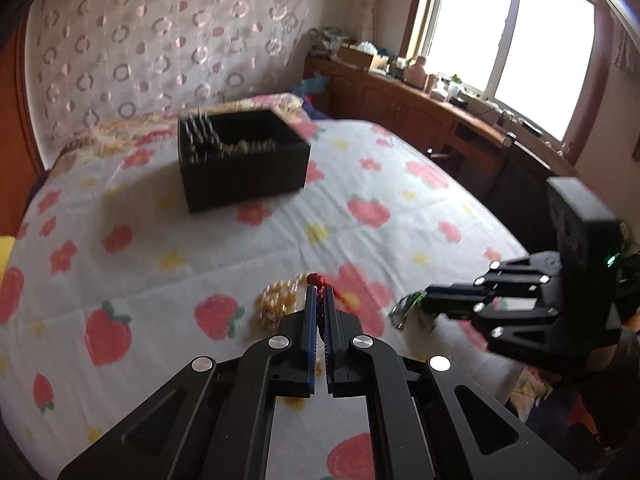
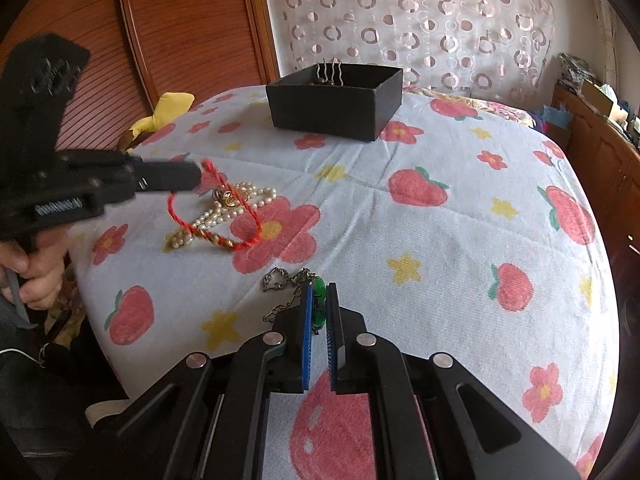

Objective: Organize jewelry
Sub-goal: 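Carry the red bracelet with the left tool to the box while the right tool carries the pendant there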

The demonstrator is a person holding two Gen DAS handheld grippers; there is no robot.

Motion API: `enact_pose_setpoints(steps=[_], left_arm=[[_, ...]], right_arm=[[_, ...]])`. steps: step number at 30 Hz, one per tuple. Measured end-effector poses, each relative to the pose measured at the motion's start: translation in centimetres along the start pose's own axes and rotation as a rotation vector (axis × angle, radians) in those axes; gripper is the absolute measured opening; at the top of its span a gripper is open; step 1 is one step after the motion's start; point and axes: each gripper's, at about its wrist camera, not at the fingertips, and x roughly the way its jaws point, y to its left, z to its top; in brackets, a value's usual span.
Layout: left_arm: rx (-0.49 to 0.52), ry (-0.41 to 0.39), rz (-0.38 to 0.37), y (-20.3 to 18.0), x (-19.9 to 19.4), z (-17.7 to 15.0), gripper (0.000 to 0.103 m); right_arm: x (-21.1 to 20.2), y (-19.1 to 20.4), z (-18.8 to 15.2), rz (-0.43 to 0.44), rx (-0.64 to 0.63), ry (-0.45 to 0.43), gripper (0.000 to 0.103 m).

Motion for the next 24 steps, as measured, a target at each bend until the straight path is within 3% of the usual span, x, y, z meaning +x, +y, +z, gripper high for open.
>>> enact_pose_setpoints(steps=[10,24], left_arm=[[-0.002,-0.07,0.033,1.2,-1.6,3.4,0.002],[-0.004,-0.125,0.075,4.5,0.0,9.8,0.002]], right_arm=[[-1.5,-0.1,2.3,-0.01,-0.029,-0.057,0.007],[-1.7,-1.2,10.2,-0.042,-0.122,-0.137,0.007]])
